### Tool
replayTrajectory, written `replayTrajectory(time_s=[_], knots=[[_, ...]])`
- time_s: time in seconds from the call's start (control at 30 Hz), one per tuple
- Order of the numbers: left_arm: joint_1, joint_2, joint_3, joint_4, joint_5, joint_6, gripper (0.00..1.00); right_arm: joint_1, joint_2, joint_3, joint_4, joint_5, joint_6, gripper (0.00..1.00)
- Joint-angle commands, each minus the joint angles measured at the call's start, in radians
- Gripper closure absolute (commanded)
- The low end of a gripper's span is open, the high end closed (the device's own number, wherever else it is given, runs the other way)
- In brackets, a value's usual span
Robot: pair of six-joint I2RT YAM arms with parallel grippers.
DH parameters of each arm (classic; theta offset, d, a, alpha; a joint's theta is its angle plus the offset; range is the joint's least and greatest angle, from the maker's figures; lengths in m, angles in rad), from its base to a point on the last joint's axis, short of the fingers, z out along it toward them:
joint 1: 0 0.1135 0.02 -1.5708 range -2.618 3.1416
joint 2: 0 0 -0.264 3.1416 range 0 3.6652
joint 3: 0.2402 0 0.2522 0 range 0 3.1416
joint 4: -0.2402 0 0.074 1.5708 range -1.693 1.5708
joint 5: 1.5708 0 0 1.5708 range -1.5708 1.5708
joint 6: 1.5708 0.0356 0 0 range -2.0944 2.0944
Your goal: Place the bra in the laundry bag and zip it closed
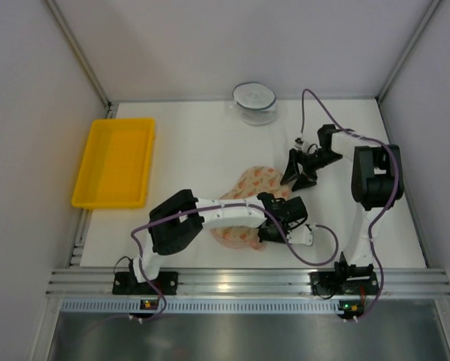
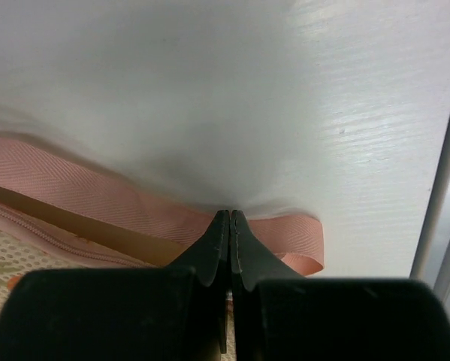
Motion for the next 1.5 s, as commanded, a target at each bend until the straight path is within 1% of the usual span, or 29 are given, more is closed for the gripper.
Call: replayTrajectory(time_s=[0.0, 0.1, 0.2, 0.3, 0.37, 0.53, 0.63, 0.67, 0.7, 0.77, 0.8, 0.87, 0.9, 0.97, 1.13, 1.27, 1.43, 1.47], knots=[[0.005, 0.008, 0.084, -0.008, 0.029, -0.036, 1.0, -0.017, -0.053, 0.042, -0.035, 0.036, -0.032, 0.28], [0.02, 0.043, 0.146, -0.008, 0.022, -0.051, 1.0, -0.049, -0.104, -0.004, -0.085, 0.042, -0.06, 0.23], [0.031, 0.076, 0.193, -0.007, 0.015, -0.056, 1.0, -0.055, -0.15, -0.1, -0.106, 0.022, -0.081, 0.24], [0.04, 0.105, 0.249, -0.008, 0.017, -0.056, 1.0, -0.052, -0.178, -0.202, -0.079, -0.05, -0.046, 0.26], [0.045, 0.116, 0.278, -0.007, 0.015, -0.051, 1.0, -0.04, -0.19, -0.255, -0.017, -0.108, -0.014, 0.27], [0.048, 0.148, 0.334, -0.001, 0.014, -0.054, 1.0, 0.015, -0.164, -0.265, 0.072, -0.177, 0.067, 0.28], [0.048, 0.16, 0.356, -0.001, 0.017, -0.065, 1.0, 0.063, -0.13, -0.254, 0.089, -0.17, 0.08, 0.35], [0.048, 0.163, 0.364, -0.001, 0.015, -0.065, 1.0, 0.075, -0.12, -0.251, 0.104, -0.165, 0.092, 0.38], [0.048, 0.162, 0.365, -0.001, 0.015, -0.065, 1.0, 0.081, -0.115, -0.248, 0.112, -0.154, 0.098, 0.53], [0.048, 0.16, 0.364, -0.002, 0.015, -0.067, 1.0, 0.094, -0.103, -0.231, 0.127, -0.145, 0.112, 0.65], [0.048, 0.153, 0.352, -0.002, 0.017, -0.065, 1.0, 0.092, -0.101, -0.225, 0.127, -0.136, 0.115, 0.76], [0.046, 0.134, 0.327, -0.002, 0.032, -0.064, 1.0, 0.094, -0.093, -0.193, 0.127, -0.128, 0.12, 0.87], [0.046, 0.127, 0.301, -0.002, 0.034, -0.064, 1.0, 0.092, -0.09, -0.181, 0.127, -0.128, 0.123, 0.94], [0.039, 0.096, 0.266, -0.002, 0.048, -0.067, 1.0, 0.088, -0.078, -0.141, 0.125, -0.125, 0.129, 1.0], [-0.003, 0.024, 0.125, -0.002, 0.066, -0.048, 1.0, 0.071, -0.044, -0.046, 0.106, -0.113, 0.118, 1.0], [-0.038, -0.016, 0.046, -0.004, 0.092, -0.051, 1.0, 0.071, -0.009, 0.003, 0.089, -0.113, 0.086, 1.0], [-0.046, -0.015, 0.038, -0.001, 0.104, -0.07, 1.0, 0.08, -0.003, 0.028, 0.059, -0.108, 0.051, 1.0], [-0.046, -0.002, 0.057, -0.001, 0.103, -0.076, 1.0, 0.08, -0.006, 0.03, 0.053, -0.105, 0.048, 0.93]])
